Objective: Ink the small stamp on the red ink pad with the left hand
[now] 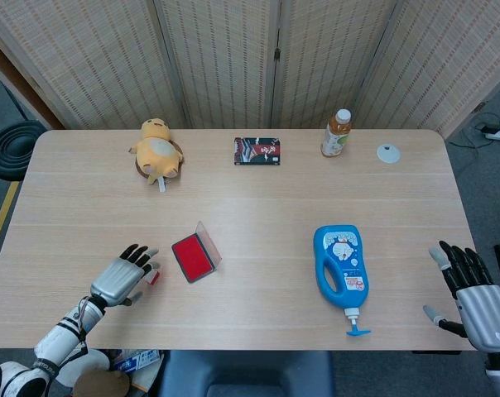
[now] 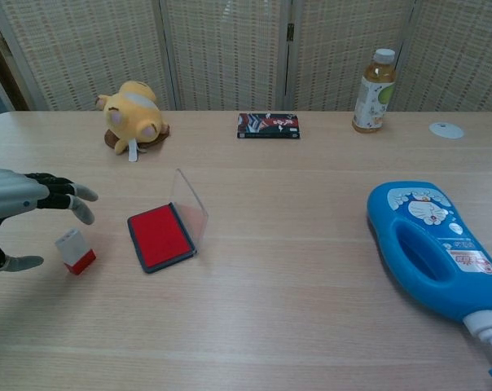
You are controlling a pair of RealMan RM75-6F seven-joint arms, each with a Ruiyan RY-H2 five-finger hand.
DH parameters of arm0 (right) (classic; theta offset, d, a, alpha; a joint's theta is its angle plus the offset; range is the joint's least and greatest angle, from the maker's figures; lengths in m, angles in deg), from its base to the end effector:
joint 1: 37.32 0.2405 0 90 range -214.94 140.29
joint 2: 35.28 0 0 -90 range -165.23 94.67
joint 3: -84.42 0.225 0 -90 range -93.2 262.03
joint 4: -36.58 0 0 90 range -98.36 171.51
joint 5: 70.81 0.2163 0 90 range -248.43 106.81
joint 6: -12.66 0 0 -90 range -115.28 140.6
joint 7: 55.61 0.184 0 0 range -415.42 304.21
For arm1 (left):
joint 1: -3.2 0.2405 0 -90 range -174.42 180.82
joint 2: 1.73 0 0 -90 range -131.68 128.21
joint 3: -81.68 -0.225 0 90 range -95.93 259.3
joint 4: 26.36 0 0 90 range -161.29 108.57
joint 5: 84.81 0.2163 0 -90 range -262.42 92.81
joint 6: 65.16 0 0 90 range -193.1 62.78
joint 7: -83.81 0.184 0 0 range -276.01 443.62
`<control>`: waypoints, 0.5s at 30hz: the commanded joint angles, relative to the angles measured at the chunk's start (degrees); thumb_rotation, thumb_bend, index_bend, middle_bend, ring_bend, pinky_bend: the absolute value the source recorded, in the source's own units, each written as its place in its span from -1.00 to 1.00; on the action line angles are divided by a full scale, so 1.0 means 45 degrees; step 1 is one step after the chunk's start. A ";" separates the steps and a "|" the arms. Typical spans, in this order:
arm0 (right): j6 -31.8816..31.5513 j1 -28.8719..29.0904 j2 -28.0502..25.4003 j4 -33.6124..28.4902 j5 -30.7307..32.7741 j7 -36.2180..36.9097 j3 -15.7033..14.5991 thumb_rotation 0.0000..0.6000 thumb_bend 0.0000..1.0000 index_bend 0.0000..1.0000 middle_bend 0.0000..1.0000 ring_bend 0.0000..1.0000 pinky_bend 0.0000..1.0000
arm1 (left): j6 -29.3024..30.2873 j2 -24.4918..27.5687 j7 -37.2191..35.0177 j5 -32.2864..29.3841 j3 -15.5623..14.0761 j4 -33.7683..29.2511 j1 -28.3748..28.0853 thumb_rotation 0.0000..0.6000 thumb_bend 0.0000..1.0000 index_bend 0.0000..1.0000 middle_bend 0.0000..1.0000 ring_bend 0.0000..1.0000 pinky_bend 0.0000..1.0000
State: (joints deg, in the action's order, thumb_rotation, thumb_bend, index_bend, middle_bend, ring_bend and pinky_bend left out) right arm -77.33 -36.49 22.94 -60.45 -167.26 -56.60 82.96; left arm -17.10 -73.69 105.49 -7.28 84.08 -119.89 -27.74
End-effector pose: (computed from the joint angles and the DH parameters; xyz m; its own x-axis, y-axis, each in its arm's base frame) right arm -0.2629 -0.1812 0.1500 0.4344 -0.0173 0.9006 -0.8948 -0.1226 0.4292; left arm -0.2034 0.2942 -0.0053 0.6815 0.3564 0.6391 0.7221 -0.4694 -0.5081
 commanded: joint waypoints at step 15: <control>-0.0032 0.0043 -0.0181 0.0097 -0.0174 0.0493 -0.0009 1.00 -0.63 -1.00 -1.00 -1.00 -1.00 | -0.0137 -0.0790 0.2957 -0.3959 -0.0004 -0.0162 -0.1081 1.00 -0.35 -0.50 -1.00 -1.00 -1.00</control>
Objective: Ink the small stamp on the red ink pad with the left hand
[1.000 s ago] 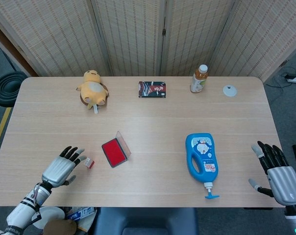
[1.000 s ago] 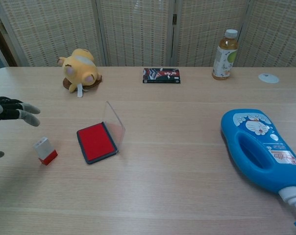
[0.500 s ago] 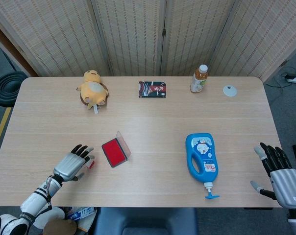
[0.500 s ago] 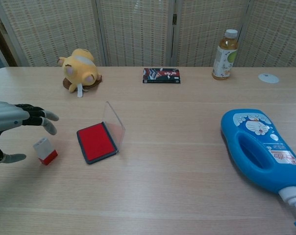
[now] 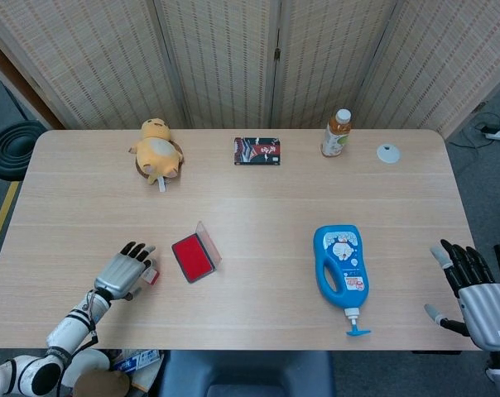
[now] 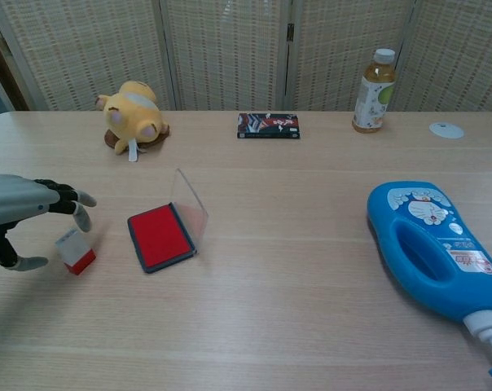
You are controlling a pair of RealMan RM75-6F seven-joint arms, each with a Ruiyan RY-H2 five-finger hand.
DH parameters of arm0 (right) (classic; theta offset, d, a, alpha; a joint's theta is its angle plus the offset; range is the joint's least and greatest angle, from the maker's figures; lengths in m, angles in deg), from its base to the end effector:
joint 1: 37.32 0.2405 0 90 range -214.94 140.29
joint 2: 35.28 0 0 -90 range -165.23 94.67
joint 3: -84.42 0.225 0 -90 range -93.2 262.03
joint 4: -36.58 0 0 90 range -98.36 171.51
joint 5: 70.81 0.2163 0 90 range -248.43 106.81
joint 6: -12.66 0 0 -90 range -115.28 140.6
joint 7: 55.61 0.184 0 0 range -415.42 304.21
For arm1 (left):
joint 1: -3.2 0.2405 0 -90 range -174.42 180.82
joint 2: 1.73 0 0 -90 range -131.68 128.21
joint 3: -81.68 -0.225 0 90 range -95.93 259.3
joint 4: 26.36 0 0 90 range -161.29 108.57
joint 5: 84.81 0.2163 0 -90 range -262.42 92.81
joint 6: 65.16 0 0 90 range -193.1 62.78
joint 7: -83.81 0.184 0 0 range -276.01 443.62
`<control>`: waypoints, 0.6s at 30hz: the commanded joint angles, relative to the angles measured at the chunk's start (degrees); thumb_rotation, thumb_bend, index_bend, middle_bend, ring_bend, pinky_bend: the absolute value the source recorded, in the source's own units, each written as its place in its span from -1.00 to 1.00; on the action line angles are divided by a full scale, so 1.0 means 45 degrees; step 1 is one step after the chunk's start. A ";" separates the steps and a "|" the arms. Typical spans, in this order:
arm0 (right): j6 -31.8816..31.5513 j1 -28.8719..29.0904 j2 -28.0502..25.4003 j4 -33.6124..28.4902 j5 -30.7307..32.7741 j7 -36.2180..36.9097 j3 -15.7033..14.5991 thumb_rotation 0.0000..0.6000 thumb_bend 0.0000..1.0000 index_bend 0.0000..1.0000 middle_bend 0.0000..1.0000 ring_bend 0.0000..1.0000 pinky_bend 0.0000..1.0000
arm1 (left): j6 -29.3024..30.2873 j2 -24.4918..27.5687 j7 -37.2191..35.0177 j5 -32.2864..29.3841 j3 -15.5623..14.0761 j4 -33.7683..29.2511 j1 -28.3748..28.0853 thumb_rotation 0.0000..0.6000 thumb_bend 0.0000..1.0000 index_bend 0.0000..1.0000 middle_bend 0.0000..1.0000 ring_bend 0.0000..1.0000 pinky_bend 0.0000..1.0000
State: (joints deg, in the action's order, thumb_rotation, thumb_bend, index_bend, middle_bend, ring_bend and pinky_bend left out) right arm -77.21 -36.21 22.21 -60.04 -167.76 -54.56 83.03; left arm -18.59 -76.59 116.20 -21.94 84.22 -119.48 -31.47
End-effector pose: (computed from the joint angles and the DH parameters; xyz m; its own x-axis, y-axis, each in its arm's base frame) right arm -0.2632 -0.1826 0.1531 0.4207 -0.0204 0.9070 -0.9000 -0.1351 0.4144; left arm -0.2089 0.3075 -0.0179 0.6994 0.4069 0.5876 0.7147 -0.4065 -0.5692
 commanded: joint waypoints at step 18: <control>-0.0359 -0.0138 -0.0097 0.0041 -0.0257 0.0227 -0.0043 1.00 -0.63 -1.00 -1.00 -1.00 -1.00 | 0.0832 -0.0325 0.1472 -0.2641 -0.0425 -0.0648 -0.1015 1.00 -0.34 -0.42 -1.00 -1.00 -1.00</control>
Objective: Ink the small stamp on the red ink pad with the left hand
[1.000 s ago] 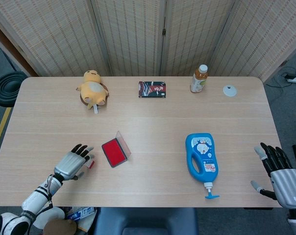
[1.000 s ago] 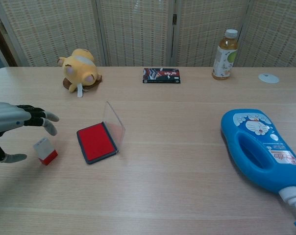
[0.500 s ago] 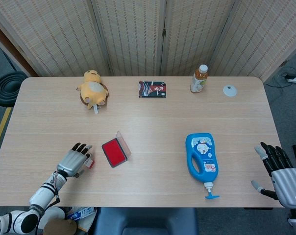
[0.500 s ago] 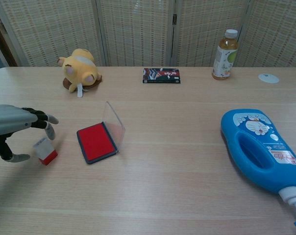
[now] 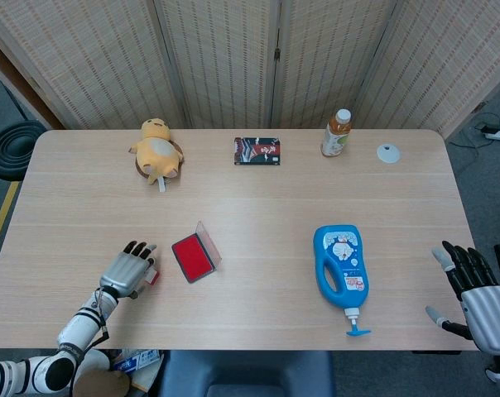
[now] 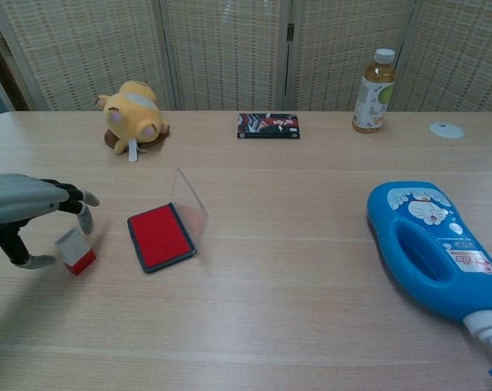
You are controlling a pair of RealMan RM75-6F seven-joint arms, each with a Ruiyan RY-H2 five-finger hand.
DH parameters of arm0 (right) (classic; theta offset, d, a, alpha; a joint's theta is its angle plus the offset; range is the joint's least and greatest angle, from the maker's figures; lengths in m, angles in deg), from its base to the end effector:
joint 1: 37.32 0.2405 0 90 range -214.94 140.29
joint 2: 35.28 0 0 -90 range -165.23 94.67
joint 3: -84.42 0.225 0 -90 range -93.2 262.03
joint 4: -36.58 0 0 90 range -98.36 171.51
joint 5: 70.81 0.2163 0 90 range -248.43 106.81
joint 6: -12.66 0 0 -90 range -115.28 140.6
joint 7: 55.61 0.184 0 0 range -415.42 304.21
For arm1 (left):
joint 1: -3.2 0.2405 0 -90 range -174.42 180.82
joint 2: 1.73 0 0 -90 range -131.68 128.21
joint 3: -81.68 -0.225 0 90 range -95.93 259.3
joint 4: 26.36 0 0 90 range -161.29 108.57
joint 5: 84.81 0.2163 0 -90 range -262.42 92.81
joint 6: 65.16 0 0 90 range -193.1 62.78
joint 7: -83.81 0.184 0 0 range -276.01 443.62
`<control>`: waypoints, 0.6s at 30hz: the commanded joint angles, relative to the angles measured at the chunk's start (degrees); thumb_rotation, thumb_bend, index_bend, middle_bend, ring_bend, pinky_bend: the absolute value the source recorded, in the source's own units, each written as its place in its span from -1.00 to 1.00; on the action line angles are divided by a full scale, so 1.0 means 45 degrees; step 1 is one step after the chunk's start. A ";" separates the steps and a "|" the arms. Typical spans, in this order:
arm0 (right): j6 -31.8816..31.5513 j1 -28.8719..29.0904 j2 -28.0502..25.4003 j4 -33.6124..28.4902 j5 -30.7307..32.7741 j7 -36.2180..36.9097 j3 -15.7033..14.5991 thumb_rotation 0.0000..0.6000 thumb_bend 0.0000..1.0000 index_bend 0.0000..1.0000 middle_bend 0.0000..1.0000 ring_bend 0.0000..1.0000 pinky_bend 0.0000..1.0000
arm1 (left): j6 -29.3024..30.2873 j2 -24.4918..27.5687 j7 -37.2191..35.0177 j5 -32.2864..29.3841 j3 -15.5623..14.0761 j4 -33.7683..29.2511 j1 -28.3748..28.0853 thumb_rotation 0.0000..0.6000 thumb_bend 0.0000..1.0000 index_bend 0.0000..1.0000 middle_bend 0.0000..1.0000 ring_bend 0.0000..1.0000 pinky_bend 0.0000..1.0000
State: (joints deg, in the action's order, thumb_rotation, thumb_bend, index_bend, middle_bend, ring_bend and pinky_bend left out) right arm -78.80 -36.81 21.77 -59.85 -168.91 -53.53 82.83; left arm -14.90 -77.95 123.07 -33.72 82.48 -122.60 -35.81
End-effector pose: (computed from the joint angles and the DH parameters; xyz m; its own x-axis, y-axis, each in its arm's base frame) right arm -0.2612 -0.1786 0.1578 0.4109 -0.0037 0.9117 -0.9022 -0.1456 0.4060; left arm -0.1997 0.3096 -0.0238 0.6898 0.4374 0.5770 0.7221 -0.3572 -0.5925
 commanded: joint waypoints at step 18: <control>-0.0079 -0.0054 -0.0006 -0.0002 -0.0005 0.0005 0.0021 1.00 -0.63 -1.00 -1.00 -1.00 -1.00 | 0.0196 -0.0156 -0.0577 0.0017 -0.0403 0.0350 -0.0303 1.00 -0.34 -0.26 -1.00 -1.00 -1.00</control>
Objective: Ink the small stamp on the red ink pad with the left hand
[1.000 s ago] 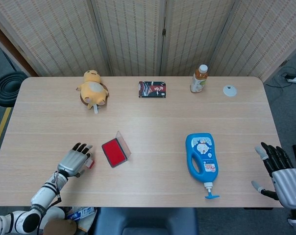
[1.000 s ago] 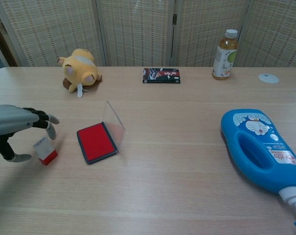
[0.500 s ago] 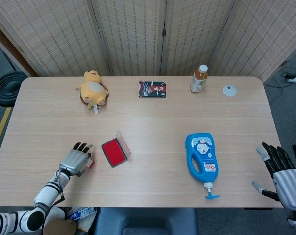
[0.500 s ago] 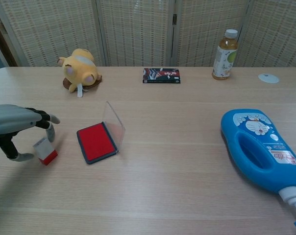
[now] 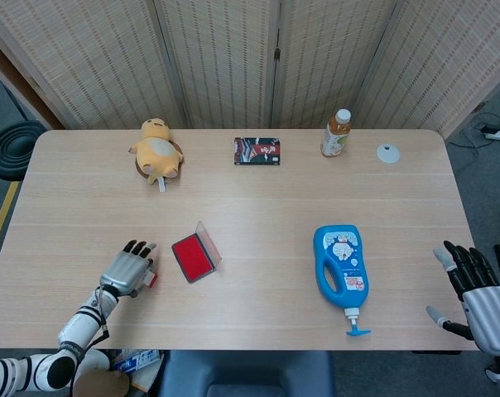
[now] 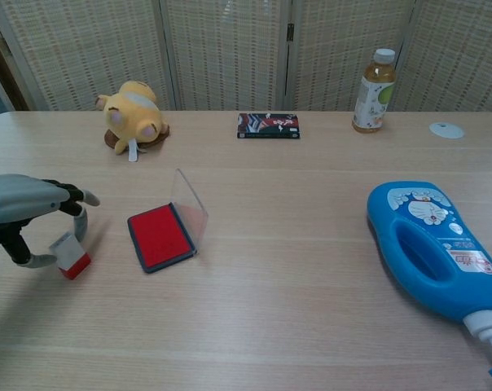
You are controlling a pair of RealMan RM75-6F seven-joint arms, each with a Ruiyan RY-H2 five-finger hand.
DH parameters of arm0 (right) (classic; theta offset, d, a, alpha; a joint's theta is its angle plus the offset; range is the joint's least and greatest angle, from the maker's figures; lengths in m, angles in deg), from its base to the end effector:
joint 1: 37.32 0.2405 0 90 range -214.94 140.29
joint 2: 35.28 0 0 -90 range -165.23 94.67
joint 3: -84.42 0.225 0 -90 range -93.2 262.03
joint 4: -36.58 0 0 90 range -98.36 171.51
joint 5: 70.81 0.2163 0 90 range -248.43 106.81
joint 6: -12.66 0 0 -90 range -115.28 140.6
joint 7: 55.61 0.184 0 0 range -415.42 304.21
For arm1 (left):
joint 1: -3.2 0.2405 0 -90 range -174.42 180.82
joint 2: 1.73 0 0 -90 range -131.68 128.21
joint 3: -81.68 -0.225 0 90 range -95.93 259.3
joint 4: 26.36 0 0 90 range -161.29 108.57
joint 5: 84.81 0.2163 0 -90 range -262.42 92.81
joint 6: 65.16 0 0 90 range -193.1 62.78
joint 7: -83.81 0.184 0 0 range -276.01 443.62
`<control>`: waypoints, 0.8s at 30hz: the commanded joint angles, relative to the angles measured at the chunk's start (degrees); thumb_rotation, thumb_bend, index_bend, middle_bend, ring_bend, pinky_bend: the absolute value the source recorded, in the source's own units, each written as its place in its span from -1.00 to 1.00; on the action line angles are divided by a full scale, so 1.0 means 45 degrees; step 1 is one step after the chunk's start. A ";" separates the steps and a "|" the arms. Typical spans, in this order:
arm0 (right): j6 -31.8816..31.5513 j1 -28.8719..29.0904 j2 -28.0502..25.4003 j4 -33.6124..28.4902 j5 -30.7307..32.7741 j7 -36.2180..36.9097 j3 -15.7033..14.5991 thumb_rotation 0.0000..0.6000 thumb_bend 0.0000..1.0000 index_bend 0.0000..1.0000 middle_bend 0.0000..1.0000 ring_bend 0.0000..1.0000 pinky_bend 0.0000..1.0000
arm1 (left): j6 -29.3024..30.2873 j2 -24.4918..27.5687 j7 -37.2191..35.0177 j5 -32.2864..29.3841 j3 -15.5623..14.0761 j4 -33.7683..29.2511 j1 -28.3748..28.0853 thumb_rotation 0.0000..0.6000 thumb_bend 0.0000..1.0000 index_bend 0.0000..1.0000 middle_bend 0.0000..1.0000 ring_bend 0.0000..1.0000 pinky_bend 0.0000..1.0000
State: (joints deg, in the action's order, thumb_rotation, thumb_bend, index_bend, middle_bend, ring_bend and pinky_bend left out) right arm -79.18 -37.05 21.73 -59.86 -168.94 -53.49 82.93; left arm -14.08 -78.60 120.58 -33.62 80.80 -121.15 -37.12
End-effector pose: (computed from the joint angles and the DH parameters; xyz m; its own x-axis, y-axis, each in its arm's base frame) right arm -0.2612 -0.1779 0.1593 0.4098 0.0028 0.9122 -0.9027 -0.1429 0.4060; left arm -0.2029 0.3117 -0.0254 0.6835 0.4389 0.5832 0.7280 -0.3516 -0.5886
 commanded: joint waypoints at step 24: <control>0.0024 -0.0022 0.0028 -0.0022 0.0016 -0.0103 0.0017 1.00 -0.63 -1.00 -1.00 -1.00 -1.00 | 0.0427 0.0061 -0.0429 0.0160 -0.0238 0.0015 -0.0016 1.00 -0.35 0.12 -0.56 -0.80 -0.88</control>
State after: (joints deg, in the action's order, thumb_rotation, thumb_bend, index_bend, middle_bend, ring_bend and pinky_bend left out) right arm -79.09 -37.16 21.85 -59.96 -168.88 -53.95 83.00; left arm -12.19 -78.35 118.67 -32.92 79.74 -121.06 -37.21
